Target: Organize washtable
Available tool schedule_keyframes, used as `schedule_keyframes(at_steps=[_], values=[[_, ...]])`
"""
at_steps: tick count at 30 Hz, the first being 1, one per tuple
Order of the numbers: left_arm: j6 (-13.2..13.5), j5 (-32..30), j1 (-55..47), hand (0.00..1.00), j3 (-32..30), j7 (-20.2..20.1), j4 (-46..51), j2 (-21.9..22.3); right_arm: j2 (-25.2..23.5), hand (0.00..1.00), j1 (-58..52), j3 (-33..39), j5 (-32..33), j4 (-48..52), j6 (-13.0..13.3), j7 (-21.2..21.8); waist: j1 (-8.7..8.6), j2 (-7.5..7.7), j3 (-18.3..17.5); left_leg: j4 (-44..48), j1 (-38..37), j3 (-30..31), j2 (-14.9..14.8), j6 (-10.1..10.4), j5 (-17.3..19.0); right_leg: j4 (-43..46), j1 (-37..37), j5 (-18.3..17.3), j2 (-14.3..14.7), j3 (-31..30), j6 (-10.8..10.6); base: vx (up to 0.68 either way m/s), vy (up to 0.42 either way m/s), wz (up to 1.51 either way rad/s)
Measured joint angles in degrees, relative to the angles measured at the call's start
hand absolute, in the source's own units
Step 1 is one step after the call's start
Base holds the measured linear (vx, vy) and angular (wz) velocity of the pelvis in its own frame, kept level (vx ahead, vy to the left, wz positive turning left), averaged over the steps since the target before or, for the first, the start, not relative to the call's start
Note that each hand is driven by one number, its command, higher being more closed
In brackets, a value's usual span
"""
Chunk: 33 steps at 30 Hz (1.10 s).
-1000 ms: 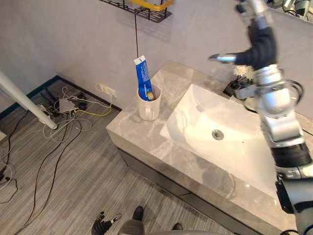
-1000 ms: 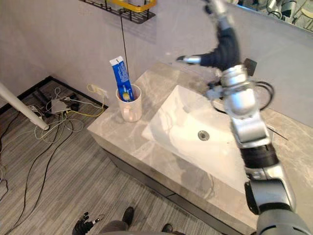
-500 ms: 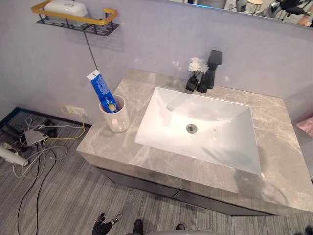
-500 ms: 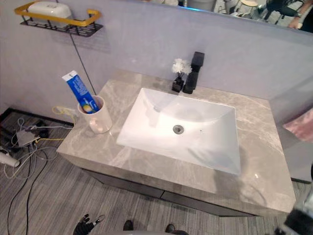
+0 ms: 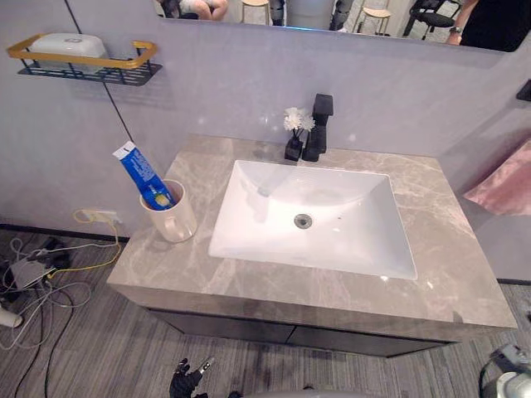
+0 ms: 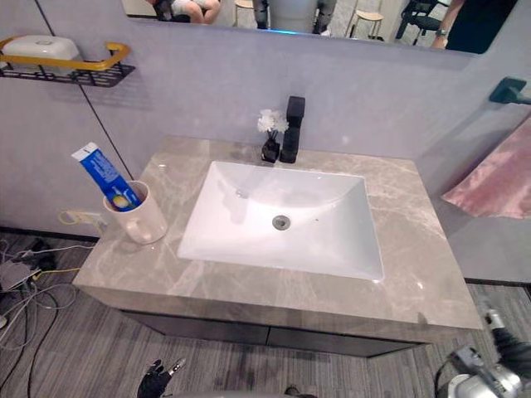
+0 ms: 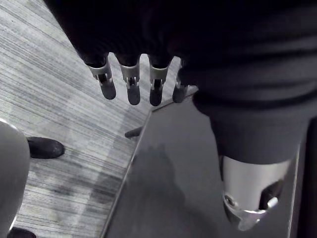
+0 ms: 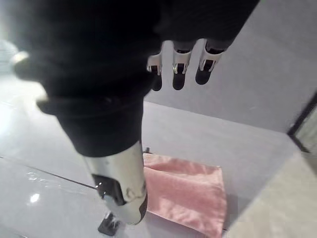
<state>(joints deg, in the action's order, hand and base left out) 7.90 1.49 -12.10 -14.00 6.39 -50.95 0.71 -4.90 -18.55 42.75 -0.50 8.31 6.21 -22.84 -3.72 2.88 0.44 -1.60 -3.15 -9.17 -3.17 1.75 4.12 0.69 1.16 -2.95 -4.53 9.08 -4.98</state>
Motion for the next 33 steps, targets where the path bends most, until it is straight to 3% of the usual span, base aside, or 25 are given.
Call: schedule_keyframes(at_steps=[4,10,13,18,21,25,33], values=[[0.00,0.05,0.03,0.00,1.21,0.21,0.59,0.42,-0.02,0.00,-0.85,0.00,0.47,-10.40,-1.49,-0.73,0.69,-0.51,0.27,2.42,-0.73,-2.21,-0.52,0.12,3.69,0.35,1.12,-0.25,0.09,0.08,-0.33,0.04,0.022,-0.25],[-0.11,0.07,0.96,0.00,4.89,1.35,0.60,1.11,0.00,0.00,-2.19,-0.95,5.00,-22.86,-2.25,-0.84,1.31,-1.88,1.09,3.71,-1.89,-3.67,-0.62,-0.20,4.79,3.35,1.24,-1.08,-0.53,0.57,-1.29,0.06,0.043,-0.04],[-0.04,0.08,1.01,0.00,5.13,1.40,0.62,1.06,0.14,0.00,-2.16,-2.66,5.64,-25.50,-2.12,-0.44,1.51,-1.82,1.15,3.72,-2.36,-3.84,-0.49,-0.27,5.11,4.35,1.26,-1.12,-0.82,1.73,-1.23,0.03,0.046,0.02],[-0.06,0.07,2.62,0.00,6.99,1.32,-0.92,-0.13,0.44,0.00,-1.88,-5.80,8.30,-37.70,-0.23,3.26,2.76,-0.95,1.72,3.46,-3.10,-3.84,0.23,-0.23,5.23,5.15,1.43,-2.09,-1.50,1.99,-0.49,0.01,0.022,0.00],[-0.10,0.05,4.05,0.00,8.29,1.09,-3.08,-1.06,0.91,0.00,-0.98,-10.05,9.50,-49.02,-1.33,9.13,2.98,-0.69,1.92,2.14,-3.69,-3.16,0.96,-0.34,4.50,4.91,1.57,-2.95,-1.91,2.32,-0.82,0.01,-0.002,0.02],[-0.14,0.02,5.60,0.00,9.98,0.10,-5.44,-1.64,1.11,0.00,-0.05,-13.40,9.42,-56.80,-2.59,14.30,2.74,-0.69,2.68,-0.61,-4.98,-0.40,1.82,-0.60,2.45,3.89,3.22,-3.12,-2.33,4.90,-0.81,0.04,-0.012,0.31],[0.02,-0.14,6.62,0.00,10.41,0.01,-7.74,-5.06,1.54,0.00,4.31,-19.11,9.31,-64.54,-2.15,15.65,2.86,1.72,4.76,-3.66,-5.77,2.26,2.61,-0.94,-0.39,2.83,4.34,-3.11,-2.68,6.97,-0.83,-0.03,-0.015,0.18]])
